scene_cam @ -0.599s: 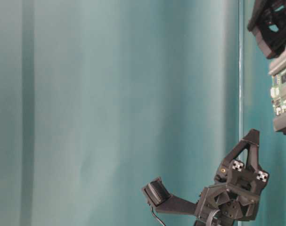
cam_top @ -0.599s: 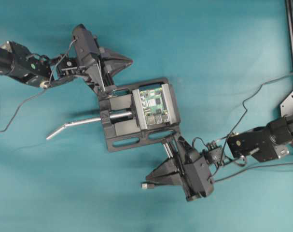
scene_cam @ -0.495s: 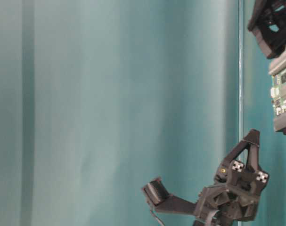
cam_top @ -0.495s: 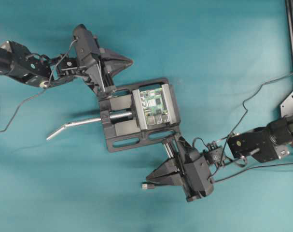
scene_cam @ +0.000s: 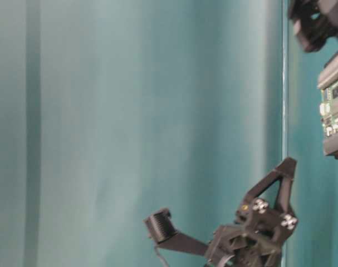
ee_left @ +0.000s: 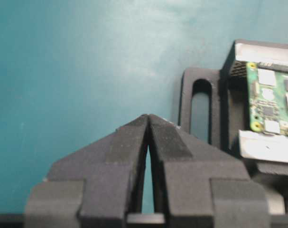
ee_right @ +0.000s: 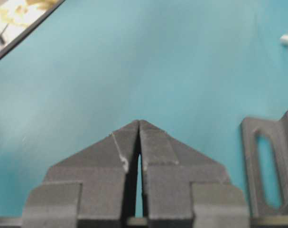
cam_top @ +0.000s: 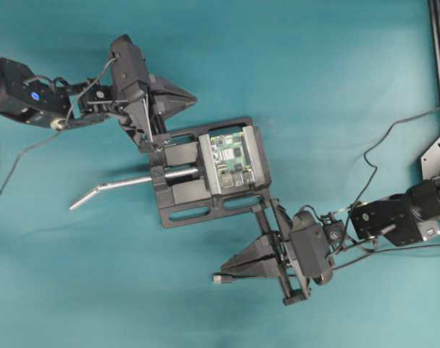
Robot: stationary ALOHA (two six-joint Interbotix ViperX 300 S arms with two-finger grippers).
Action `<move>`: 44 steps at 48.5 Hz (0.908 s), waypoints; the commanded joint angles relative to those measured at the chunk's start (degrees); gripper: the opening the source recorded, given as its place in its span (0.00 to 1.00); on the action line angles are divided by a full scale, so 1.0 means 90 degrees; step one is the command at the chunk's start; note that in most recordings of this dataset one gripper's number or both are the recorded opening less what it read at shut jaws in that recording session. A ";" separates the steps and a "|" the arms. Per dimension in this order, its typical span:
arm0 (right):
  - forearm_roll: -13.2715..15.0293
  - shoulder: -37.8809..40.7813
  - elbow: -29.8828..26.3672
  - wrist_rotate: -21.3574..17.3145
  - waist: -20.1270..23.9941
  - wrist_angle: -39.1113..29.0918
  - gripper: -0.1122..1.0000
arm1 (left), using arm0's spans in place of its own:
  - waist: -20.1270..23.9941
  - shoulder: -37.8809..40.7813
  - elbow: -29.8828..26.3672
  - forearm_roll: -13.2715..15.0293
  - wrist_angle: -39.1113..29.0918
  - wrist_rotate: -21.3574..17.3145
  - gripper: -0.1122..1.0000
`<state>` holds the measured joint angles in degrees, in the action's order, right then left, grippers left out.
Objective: Insert the USB into the fixed PCB.
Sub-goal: 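Move both grippers away from the vise, opening them wide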
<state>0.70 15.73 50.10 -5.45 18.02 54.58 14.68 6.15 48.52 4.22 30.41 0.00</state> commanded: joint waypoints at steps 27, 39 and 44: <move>-0.1563 -0.0244 0.0039 -0.0039 0.0615 -0.0068 0.60 | -0.0068 -0.2646 0.1094 -0.0029 -0.2217 0.0020 0.15; -0.2568 -0.0215 0.0059 0.0020 0.1094 -0.0068 0.63 | -0.0361 -0.2969 0.1270 -0.0029 -0.2627 0.0020 0.54; -0.2979 -0.0156 0.0020 0.0186 0.1279 -0.0068 0.63 | -0.0459 -0.3154 0.1309 -0.0029 -0.2852 0.0010 0.68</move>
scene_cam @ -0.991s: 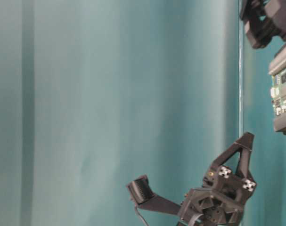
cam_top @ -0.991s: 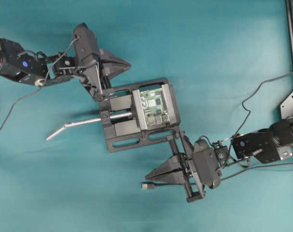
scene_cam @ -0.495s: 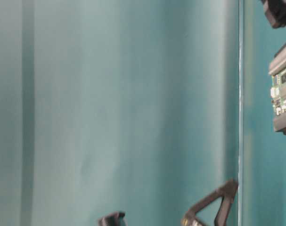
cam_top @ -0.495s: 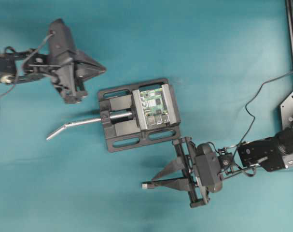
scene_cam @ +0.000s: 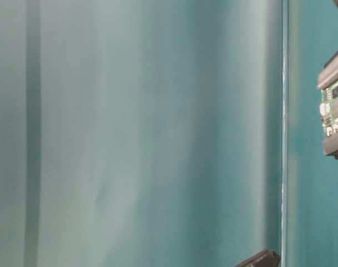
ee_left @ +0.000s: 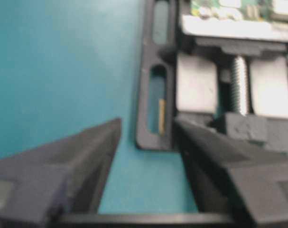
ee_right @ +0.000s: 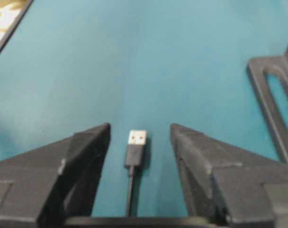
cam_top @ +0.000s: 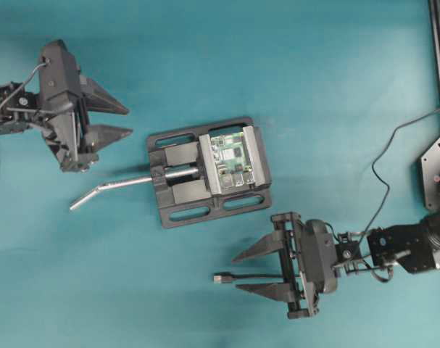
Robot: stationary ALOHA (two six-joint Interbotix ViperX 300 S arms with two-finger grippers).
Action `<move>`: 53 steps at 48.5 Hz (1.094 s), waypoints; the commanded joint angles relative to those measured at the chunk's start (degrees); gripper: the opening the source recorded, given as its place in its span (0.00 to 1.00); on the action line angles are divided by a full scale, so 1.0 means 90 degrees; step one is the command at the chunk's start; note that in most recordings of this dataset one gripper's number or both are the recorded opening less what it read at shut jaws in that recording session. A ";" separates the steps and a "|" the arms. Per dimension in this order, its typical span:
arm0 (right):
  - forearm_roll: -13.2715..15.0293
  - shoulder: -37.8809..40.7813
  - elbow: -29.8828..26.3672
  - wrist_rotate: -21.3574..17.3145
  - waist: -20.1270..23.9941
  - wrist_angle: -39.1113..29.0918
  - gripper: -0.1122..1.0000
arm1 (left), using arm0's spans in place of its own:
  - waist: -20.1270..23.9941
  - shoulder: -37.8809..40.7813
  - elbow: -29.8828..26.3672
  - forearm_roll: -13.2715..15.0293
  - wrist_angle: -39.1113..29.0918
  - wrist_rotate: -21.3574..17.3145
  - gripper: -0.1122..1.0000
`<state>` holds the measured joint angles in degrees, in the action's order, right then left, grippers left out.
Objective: Insert the USB into the fixed PCB.
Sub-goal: 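Move both grippers away from the vise, opening them wide, then close the right gripper on the black USB cable behind its plug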
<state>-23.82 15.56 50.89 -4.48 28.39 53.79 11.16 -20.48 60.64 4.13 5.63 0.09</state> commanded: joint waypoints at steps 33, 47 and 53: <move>-0.0596 0.0654 -0.0557 0.0430 0.0312 -0.0254 0.64 | -0.0312 -0.2139 0.0869 -0.0020 -0.0459 0.0010 0.68; -0.1055 0.0713 -0.0596 0.0850 0.0312 -0.0225 0.64 | -0.0381 -0.3027 0.1396 -0.0020 -0.0459 0.0010 0.68; -0.1143 0.0742 -0.0654 0.0967 0.0312 -0.0215 0.64 | -0.0381 -0.3467 0.1641 -0.0020 -0.0459 0.0029 0.68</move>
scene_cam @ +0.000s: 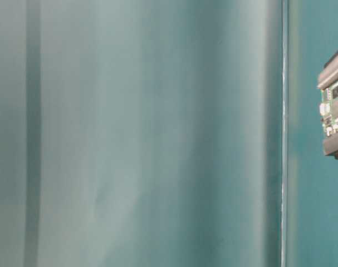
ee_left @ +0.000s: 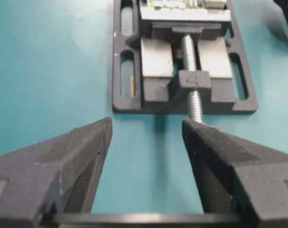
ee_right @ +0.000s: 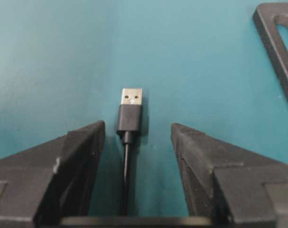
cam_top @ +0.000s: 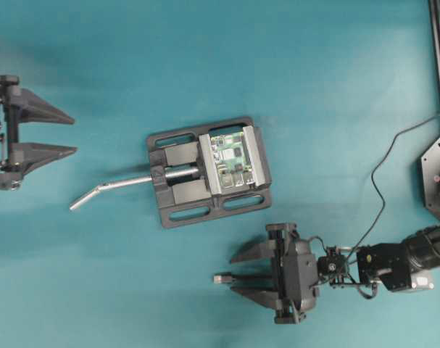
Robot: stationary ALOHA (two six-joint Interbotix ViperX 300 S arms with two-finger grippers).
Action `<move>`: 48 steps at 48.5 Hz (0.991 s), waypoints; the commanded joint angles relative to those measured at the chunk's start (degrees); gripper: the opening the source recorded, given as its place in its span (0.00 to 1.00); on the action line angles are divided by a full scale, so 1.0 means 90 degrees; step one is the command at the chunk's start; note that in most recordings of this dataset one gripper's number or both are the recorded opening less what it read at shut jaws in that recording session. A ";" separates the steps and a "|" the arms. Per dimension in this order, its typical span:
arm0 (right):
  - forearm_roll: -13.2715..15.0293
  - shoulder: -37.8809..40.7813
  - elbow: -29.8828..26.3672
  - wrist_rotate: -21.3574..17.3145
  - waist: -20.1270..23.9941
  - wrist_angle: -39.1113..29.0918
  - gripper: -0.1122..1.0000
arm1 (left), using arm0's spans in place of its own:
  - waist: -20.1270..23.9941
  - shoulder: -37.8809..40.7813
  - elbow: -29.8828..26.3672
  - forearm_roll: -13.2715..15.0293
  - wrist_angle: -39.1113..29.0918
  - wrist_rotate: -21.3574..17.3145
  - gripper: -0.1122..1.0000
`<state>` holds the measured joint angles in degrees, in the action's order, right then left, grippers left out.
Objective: Insert the USB into the fixed PCB.
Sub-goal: 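Close the right gripper on the black USB cable behind its plug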
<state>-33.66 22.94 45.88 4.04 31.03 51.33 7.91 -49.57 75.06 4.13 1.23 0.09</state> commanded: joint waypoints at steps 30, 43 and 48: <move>-0.0059 0.0098 -0.0117 0.0020 0.0020 -0.0098 0.56 | -0.0020 -0.2695 0.0781 -0.0039 -0.0830 0.0000 0.68; -0.0059 0.0098 -0.0098 0.0020 0.0020 -0.0254 0.47 | 0.0049 -0.2725 0.0830 -0.0059 -0.0801 -0.0010 0.68; -0.0059 0.0098 -0.0068 0.0020 0.0029 -0.0361 0.45 | 0.0107 -0.2725 0.0850 -0.0059 -0.0771 -0.0010 0.68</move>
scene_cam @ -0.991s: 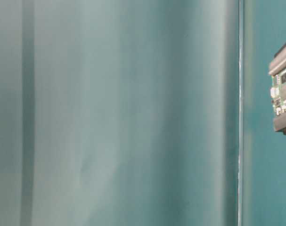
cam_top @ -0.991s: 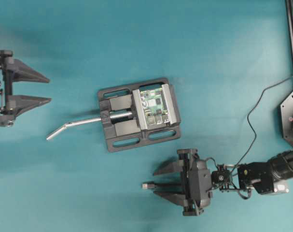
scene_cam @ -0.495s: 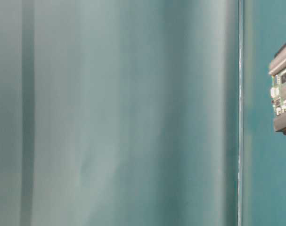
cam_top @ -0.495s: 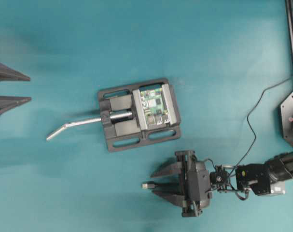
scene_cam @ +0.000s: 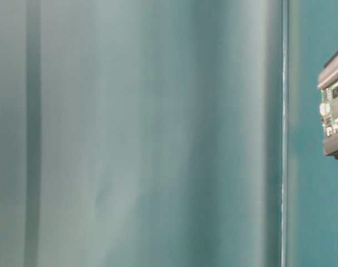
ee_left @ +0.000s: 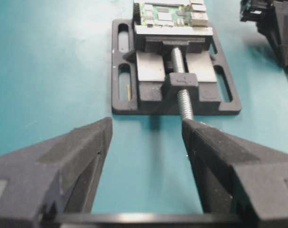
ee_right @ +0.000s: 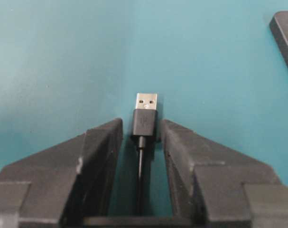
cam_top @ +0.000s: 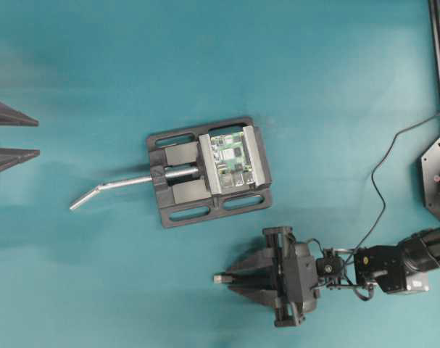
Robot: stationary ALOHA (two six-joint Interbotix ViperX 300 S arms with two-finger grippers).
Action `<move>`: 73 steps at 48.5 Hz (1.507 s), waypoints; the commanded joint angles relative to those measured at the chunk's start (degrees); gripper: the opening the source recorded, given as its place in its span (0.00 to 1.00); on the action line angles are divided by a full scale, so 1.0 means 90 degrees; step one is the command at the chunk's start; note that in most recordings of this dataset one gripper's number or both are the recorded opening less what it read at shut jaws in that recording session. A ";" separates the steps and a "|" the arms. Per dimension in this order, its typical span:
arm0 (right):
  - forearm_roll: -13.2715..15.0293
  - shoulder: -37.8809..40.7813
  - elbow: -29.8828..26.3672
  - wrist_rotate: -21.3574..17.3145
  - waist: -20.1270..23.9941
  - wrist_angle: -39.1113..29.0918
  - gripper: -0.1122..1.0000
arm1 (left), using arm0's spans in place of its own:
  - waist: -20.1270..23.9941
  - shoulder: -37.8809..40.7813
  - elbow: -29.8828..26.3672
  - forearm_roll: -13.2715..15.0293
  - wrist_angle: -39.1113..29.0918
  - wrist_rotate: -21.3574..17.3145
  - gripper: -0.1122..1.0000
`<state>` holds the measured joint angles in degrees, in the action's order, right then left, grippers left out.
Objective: Insert the USB into the fixed PCB.
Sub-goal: 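Close the right gripper on the black USB cable behind its plug, then carry the USB plug with the right gripper toward the board's USB ports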
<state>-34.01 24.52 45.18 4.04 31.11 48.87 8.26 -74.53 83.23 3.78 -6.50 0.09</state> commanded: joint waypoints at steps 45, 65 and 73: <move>-0.1328 -0.0088 -0.0020 0.0020 0.0166 0.0186 0.29 | 0.0186 0.0029 -0.0078 -0.0029 -0.0059 -0.0039 0.68; -0.4326 -0.0312 -0.0283 0.0859 0.1094 0.1943 0.29 | 0.0195 0.0029 -0.0078 -0.0029 -0.0059 -0.0039 0.68; -0.5176 -0.0303 -0.0742 0.1602 0.1309 0.2441 0.29 | 0.0186 0.0029 -0.0078 -0.0029 -0.0059 -0.0039 0.68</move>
<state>-77.87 23.73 40.69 17.14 42.28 68.82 9.76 -74.62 83.32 3.69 -7.29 -0.09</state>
